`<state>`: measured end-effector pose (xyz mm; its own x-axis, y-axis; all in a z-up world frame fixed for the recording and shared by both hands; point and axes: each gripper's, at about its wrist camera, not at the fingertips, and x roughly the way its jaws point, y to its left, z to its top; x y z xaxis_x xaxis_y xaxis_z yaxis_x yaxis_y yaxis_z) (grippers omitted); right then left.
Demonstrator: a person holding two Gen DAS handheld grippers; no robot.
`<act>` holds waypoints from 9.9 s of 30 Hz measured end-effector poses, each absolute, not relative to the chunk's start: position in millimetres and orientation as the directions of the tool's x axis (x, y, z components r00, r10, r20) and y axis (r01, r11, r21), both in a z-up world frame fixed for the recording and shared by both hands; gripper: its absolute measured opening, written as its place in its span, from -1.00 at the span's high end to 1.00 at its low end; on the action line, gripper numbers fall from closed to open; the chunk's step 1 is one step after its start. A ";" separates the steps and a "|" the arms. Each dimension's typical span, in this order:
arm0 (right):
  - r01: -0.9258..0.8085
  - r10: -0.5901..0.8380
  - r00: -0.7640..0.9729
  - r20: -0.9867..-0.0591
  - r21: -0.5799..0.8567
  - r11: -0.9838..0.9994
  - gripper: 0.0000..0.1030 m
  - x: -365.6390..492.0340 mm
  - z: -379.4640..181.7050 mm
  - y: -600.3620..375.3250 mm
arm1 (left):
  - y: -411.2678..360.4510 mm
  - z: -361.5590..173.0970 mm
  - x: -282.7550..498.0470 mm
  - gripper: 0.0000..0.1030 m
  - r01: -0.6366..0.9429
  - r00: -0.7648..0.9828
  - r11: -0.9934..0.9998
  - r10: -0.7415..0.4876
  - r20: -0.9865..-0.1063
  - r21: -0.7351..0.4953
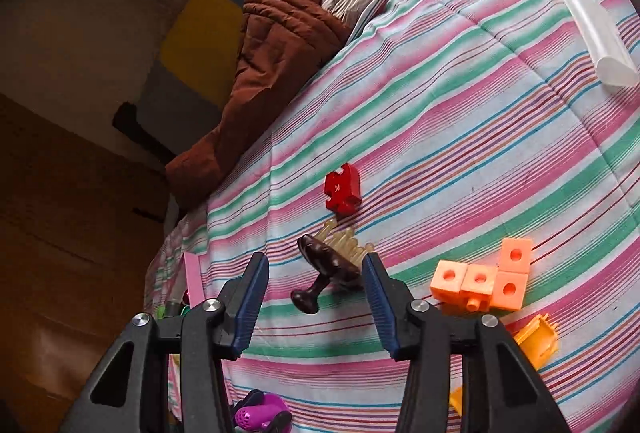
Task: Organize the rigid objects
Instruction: 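Lift the purple suction toy with the left gripper while the right grasps the brown peg toy, then release the purple toy in the tray with the left gripper while the right holds the peg toy, then carry the brown peg toy over the tray with the right gripper, then lower the brown peg toy into the tray and open the right gripper, then move the right gripper toward the yellow chute while the left approaches the red puzzle piece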
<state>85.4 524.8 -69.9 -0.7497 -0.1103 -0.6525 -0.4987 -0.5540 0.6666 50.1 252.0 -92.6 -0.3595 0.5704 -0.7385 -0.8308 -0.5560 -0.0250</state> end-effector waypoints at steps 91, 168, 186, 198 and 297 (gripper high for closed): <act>-0.394 0.151 -0.478 -0.865 0.058 -0.917 0.13 -7.7 -119.6 452.4 | 207.7 -24.8 58.1 0.20 -0.747 -0.432 -0.664 0.518 -0.738 -0.029; -0.386 0.197 -0.483 -0.853 0.006 -0.923 0.13 -4.8 -124.8 448.0 | 46.1 -38.2 -31.2 -0.36 -0.323 -0.632 -0.946 0.216 -0.744 -0.001; -0.310 0.095 -0.476 -0.875 0.066 -0.948 0.13 -3.4 -120.9 409.1 | 17.3 -38.8 -29.0 -0.38 -0.306 -0.626 -0.949 0.256 -0.736 -0.069; -0.244 -0.023 -0.486 -0.874 0.162 -0.956 0.14 9.6 -93.2 351.3 | -2.4 -46.8 -29.4 -0.38 -0.273 -0.623 -0.955 0.266 -0.736 -0.115; -0.762 0.241 -0.554 -0.797 0.369 -0.533 -0.11 126.5 -61.2 536.8 | 113.0 3.2 6.3 -0.42 -0.536 -0.637 -0.844 0.382 -0.670 0.027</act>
<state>126.5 536.8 -61.2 -0.5544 0.2406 -0.7967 -0.7616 -0.5327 0.3691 6.3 113.0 3.2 -0.6368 0.3823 -0.6696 -0.5355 -0.8441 0.0273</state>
